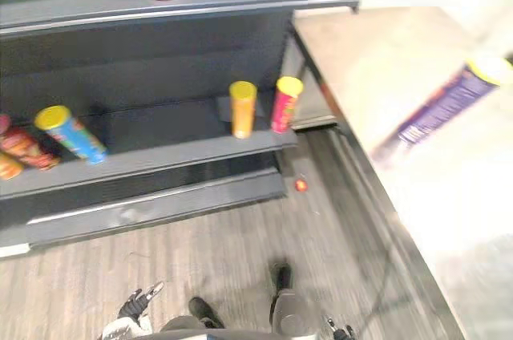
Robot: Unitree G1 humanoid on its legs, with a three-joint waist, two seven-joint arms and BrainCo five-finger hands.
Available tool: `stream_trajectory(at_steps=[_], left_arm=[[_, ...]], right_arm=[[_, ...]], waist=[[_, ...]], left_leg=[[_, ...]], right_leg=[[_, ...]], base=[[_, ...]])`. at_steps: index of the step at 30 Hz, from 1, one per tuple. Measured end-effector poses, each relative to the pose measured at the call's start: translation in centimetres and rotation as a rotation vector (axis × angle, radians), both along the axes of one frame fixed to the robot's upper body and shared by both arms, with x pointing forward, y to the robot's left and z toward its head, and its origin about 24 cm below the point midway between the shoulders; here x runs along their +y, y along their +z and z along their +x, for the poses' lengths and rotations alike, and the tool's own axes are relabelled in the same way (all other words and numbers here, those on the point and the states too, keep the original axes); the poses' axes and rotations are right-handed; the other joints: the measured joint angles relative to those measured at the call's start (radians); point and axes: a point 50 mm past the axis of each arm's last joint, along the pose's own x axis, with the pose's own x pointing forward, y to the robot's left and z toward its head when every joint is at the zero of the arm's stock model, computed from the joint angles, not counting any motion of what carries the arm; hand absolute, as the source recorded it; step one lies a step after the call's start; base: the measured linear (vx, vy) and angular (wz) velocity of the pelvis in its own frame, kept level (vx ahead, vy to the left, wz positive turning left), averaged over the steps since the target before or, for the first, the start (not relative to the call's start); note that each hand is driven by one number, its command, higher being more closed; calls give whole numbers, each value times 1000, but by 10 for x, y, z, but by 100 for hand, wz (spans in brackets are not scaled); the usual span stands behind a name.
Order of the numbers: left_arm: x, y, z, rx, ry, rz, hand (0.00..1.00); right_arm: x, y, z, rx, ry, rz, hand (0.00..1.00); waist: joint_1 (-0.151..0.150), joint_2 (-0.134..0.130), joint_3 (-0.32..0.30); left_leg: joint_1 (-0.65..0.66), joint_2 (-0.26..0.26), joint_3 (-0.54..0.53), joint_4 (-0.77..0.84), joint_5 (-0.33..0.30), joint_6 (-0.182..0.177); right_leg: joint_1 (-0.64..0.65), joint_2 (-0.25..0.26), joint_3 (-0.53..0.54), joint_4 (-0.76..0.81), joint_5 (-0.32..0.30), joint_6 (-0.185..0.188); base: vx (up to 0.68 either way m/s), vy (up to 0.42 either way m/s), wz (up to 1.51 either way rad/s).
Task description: Put the gum and the chips on the shelf.
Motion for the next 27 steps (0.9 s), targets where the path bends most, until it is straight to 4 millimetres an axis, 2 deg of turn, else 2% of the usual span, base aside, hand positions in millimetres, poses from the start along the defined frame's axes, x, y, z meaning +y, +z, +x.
stream_trajectory(at_steps=[1, 2, 3, 4, 5, 6, 8, 10, 13, 19, 20, 21, 23, 24, 25, 26, 27], left_arm=[[1, 1, 3, -10, -9, 5, 0], [1, 2, 4, -17, -14, 3, 0], [1, 3, 7, -32, -23, -4, 0], [-1, 3, 9, -35, -18, -15, 0], [-8, 2, 11, -43, -8, -40, 0], [-18, 0, 11, -45, -4, -72, 0], [-28, -1, 13, -48, -15, -100, 0], [-31, -2, 13, -45, -17, -108, 0], [-34, -4, 13, -31, -22, -119, 0], [-33, -4, 11, -22, -19, -119, 0], [-33, -4, 10, -18, -19, -116, 0], [-33, -4, 11, -19, -21, -115, 0], [-34, -4, 11, -19, -21, -115, 0], [-35, -5, 8, -12, -16, -120, 0], [-35, -6, 5, -8, -11, -122, 0], [-31, -4, 6, -28, 9, -115, 0], [-32, -3, 12, -47, 1, -115, 0]], right_arm=[[2, -1, 1, 5, 15, 4, 0], [3, -1, 3, 6, 28, 7, 0], [6, -2, 7, 9, 37, 18, 0], [5, -2, 13, 1, 43, 18, 0], [1, 0, 18, -10, 49, 9, 0], [-6, 1, 22, -18, 54, -11, 0], [-17, 4, 26, -25, 59, -39, 0], [-22, 6, 27, -27, 59, -51, 0], [-24, 6, 27, -28, 57, -57, 0], [-23, 4, 21, -14, 15, -44, 0], [-22, 4, 22, -16, 15, -42, 0], [-22, 4, 21, -15, 13, -41, 0], [-23, 4, 20, -12, -2, -40, 0], [-25, 4, 16, -8, -21, -42, 0], [-25, 4, 15, -5, -22, -43, 0], [-23, 3, 17, -9, -16, -40, 0], [-27, 5, 23, -22, -12, -53, 0]], waist=[[1, -19, -1], [1, -28, -3], [0, -45, -6], [-1, -42, -6], [-2, -22, -3], [-2, 10, -8], [-5, 38, -11], [-6, 38, -10], [-18, 35, -9], [-44, 32, -10], [-56, 33, -11], [-57, 34, -12], [-55, 36, -12], [-54, 38, -12], [-54, 37, -15], [-43, 10, -9], [-46, 6, -8]], left_leg=[[10, 13, 46, 24, -4, -2], [16, 22, 74, 44, -10, -7], [27, 38, 131, 105, -33, -29], [31, 63, 159, 139, -34, -30], [34, 88, 189, 169, -34, -30], [48, 106, 228, 176, -34, -30], [69, 112, 268, 167, -16, -40], [95, 115, 293, 167, 3, -51], [109, 129, 292, 168, 34, -59], [131, 137, 314, 222, 37, -60], [134, 149, 320, 250, 37, -60], [136, 159, 321, 273, 37, -60], [152, 213, 329, 387, 40, -56], [167, 272, 308, 513, 77, -35], [164, 301, 276, 580, 109, 2], [67, 323, 64, 728, 58, 15], [-31, 244, -112, 720, -102, -30]], right_leg=[[13, -30, -43, 21, 5, -2], [23, -44, -66, 26, 32, -16], [47, -57, -69, -2, 131, -29], [49, -32, -82, -25, 120, -36], [49, -14, -81, -48, 120, -36], [51, 16, -81, -79, 120, -35], [52, 37, -77, -93, 101, -23], [67, 42, -78, -90, 68, -25], [84, 49, -92, -83, 60, -28], [94, 21, -103, -28, -1, -19], [98, 20, -100, -24, -7, -17], [98, 20, -97, -23, -9, -18], [104, 28, -71, -24, -14, -23], [127, 35, -40, -31, -16, -26], [137, 41, -18, -41, -16, -27], [163, 17, 51, -81, -17, -26], [162, -9, 85, -99, -17, -26]], base=[[168, -127, -158], [175, -231, -143], [199, -340, -133], [143, -384, -139], [75, -336, -114], [27, -299, -91], [14, -216, -59], [-7, -154, -23], [-35, -95, 7], [-27, -37, 1], [9, -26, -16], [31, -27, -29], [45, -5, -50], [51, 15, -63], [123, 23, -103], [95, 66, -86], [95, 157, -82]])
